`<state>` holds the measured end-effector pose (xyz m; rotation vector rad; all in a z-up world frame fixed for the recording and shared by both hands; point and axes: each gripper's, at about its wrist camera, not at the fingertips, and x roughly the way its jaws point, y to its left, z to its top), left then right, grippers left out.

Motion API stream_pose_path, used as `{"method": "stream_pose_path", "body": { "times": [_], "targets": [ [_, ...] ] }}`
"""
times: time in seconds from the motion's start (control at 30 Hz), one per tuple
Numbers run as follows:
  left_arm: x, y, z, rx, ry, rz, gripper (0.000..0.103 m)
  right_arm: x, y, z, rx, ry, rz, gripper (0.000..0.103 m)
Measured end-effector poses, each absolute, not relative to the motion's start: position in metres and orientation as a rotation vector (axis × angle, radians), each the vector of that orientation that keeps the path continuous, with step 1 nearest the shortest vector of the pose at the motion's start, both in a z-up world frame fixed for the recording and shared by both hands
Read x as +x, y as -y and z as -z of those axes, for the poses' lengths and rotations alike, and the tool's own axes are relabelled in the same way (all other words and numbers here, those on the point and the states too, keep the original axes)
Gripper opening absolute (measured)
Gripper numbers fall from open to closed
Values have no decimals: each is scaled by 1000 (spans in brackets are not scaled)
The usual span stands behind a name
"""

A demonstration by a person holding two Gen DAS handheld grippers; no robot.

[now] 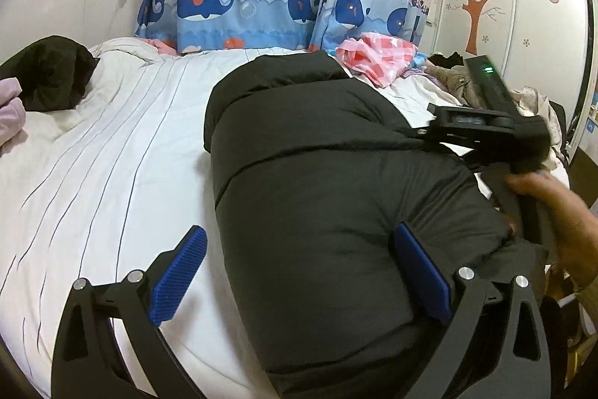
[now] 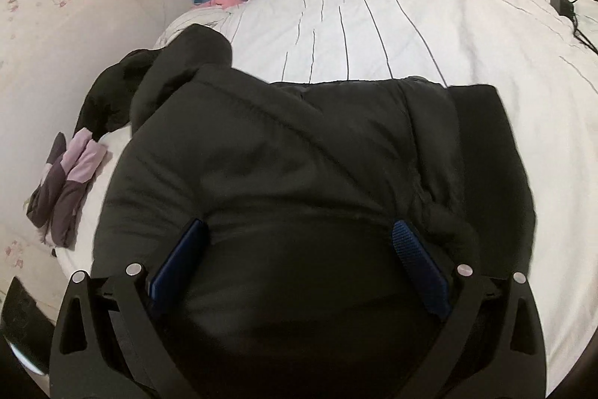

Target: Fold large clothes

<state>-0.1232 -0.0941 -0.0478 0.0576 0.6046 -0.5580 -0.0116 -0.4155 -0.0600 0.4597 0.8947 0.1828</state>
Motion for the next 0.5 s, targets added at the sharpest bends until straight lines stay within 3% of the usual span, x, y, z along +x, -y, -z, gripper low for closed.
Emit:
{"method": "stream_pose_path", "body": {
  "times": [0.27, 0.5],
  "targets": [
    [-120, 89, 47, 14, -621, 586, 96, -66, 429, 41, 465, -884, -155, 96],
    [-54, 30, 68, -519, -843, 673, 96, -87, 468, 59, 555, -931, -82, 96]
  ]
}}
